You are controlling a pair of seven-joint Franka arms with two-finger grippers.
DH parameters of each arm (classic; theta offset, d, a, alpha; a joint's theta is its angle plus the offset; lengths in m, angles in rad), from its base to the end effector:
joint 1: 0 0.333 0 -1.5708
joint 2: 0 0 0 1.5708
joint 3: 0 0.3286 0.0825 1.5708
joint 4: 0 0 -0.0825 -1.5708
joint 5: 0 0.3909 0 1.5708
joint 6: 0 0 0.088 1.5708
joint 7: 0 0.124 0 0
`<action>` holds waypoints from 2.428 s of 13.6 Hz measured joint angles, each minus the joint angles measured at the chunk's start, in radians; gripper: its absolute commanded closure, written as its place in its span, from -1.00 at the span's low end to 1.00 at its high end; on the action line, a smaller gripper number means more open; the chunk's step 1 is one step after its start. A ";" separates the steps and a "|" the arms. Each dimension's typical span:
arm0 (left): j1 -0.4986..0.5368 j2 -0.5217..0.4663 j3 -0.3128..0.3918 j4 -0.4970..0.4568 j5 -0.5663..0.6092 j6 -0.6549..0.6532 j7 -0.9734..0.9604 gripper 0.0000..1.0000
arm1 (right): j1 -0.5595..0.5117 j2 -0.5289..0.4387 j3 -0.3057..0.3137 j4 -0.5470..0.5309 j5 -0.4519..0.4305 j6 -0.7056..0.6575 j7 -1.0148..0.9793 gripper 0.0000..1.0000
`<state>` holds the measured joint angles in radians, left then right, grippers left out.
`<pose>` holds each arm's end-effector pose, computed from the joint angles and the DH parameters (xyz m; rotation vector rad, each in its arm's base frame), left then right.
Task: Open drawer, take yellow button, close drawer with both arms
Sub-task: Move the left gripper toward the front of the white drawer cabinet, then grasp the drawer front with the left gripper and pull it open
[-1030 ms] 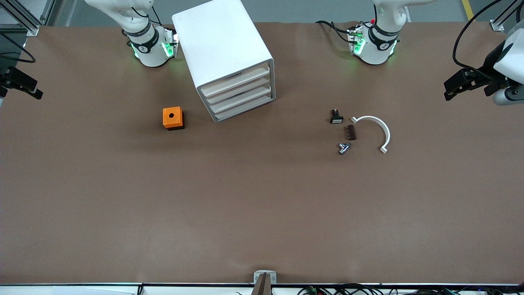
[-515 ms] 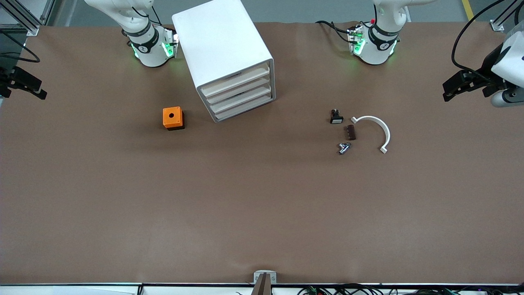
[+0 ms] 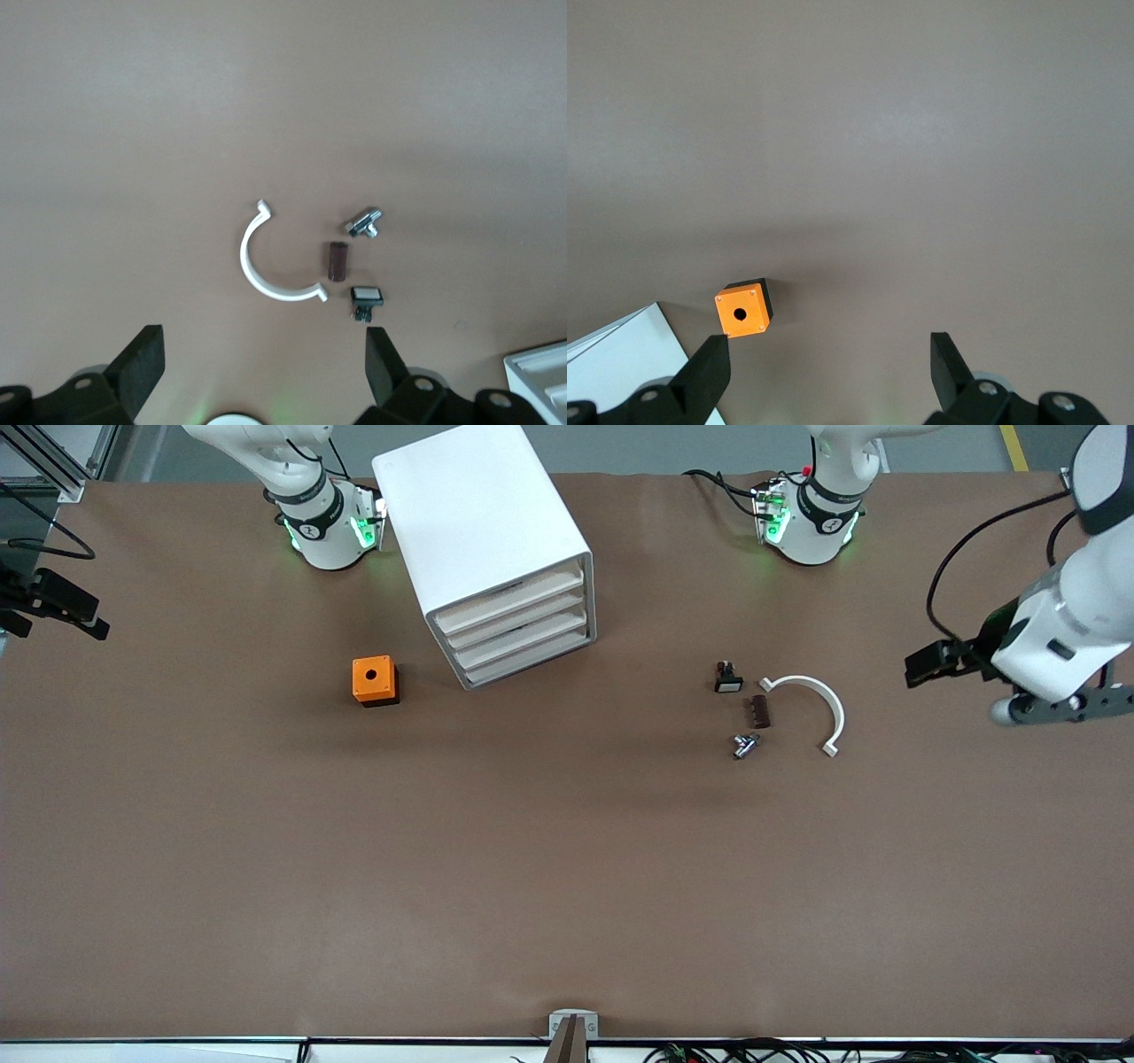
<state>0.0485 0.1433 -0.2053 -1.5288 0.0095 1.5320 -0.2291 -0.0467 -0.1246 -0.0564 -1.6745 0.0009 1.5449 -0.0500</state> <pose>0.5891 -0.0841 0.5556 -3.1251 -0.1127 0.2166 0.5146 -0.0550 0.6354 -3.1322 0.0824 0.0072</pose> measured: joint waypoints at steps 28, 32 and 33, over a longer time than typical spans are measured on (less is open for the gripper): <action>-0.516 0.520 -0.007 0.081 -0.463 0.079 -1.815 -0.99 | 0.002 0.000 -0.002 -0.002 0.019 0.001 0.018 -1.00; -0.541 0.558 -0.007 0.080 -0.668 0.077 -2.016 -0.91 | 0.002 0.000 -0.003 -0.003 0.019 0.002 0.007 -1.00; -0.544 0.570 -0.007 0.080 -0.696 0.077 -2.076 -0.85 | 0.002 0.000 -0.003 -0.003 0.019 0.002 0.006 -1.00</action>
<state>-0.4959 0.7131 -0.2119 -1.4485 -0.6863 1.6094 -2.3046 -0.0449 -0.1246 -0.0589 -1.6776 0.0201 1.5472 -0.0436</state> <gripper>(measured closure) 0.018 0.000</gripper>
